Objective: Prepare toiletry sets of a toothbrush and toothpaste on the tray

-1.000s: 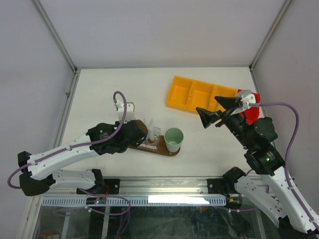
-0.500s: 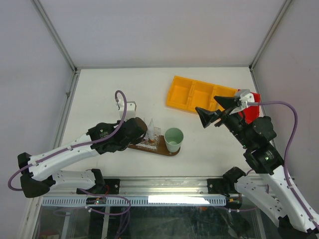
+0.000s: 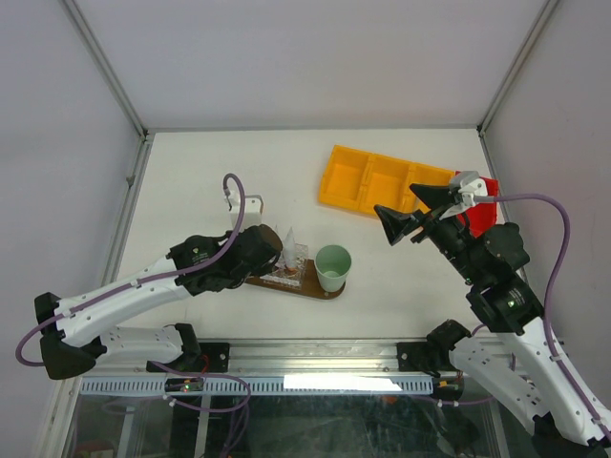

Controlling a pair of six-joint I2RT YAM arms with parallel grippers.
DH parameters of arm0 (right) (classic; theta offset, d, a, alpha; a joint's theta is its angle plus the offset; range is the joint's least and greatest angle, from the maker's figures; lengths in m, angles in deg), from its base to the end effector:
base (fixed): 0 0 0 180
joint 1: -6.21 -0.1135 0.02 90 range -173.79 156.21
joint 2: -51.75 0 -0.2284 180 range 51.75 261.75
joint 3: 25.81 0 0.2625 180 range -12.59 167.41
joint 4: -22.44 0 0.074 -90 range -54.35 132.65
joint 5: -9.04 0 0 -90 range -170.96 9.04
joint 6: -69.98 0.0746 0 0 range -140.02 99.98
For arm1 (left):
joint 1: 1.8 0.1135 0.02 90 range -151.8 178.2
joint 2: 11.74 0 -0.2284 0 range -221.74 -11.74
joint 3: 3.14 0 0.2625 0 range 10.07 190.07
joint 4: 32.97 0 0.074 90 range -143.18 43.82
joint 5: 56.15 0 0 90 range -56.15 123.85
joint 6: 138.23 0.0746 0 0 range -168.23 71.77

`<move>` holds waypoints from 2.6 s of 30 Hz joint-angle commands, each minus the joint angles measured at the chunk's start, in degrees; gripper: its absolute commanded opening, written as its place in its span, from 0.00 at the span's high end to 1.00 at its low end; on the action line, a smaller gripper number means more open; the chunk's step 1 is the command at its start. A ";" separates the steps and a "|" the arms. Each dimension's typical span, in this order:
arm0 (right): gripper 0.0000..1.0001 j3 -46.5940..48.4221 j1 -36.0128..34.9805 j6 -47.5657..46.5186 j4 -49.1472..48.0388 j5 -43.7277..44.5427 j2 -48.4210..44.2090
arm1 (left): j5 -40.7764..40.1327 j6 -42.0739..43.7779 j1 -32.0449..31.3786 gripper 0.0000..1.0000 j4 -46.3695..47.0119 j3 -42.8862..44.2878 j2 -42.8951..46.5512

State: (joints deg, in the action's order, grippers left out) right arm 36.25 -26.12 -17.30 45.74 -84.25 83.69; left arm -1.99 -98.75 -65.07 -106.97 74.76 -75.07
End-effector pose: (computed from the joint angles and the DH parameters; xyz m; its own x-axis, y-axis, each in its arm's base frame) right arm 0.1673 0.1109 0.3837 0.0726 0.1020 -0.9921 -0.5862 0.8092 0.0403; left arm 0.1469 -0.1946 0.2679 -0.7017 0.0022 -0.7125 0.0763 0.9945 -0.0720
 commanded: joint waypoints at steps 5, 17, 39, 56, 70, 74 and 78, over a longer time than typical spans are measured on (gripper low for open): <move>0.00 -0.59 0.14 0.35 -3.41 -0.06 -0.17 | 1.03 0.96 0.60 0.83 2.37 -0.51 1.52; 0.00 -0.24 0.17 0.48 -3.00 -0.13 -0.28 | 2.44 -0.19 0.61 0.81 2.43 -2.98 4.18; 0.00 2.25 0.12 1.39 3.35 -5.07 2.49 | -0.76 21.79 6.02 0.12 21.14 9.46 8.57; 0.00 2.96 0.16 -0.47 13.59 17.54 1.67 | -13.98 53.83 7.17 0.01 61.62 3.91 14.85; 0.00 1.67 0.32 3.18 4.92 25.74 13.87 | -13.68 63.07 8.11 0.01 70.25 0.89 11.74; 0.00 3.17 2.53 4.98 3.61 26.36 18.84 | -13.82 63.26 8.07 0.01 67.78 0.65 11.60; 0.00 4.71 7.37 6.73 2.22 22.25 23.79 | -12.77 61.82 8.08 0.01 65.29 -0.01 12.60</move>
State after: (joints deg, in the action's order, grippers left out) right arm 37.08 -22.58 -13.41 52.91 -60.67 104.17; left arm -15.56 -37.20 -57.55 -40.86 74.10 -63.97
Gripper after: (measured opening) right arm 0.996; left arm 0.990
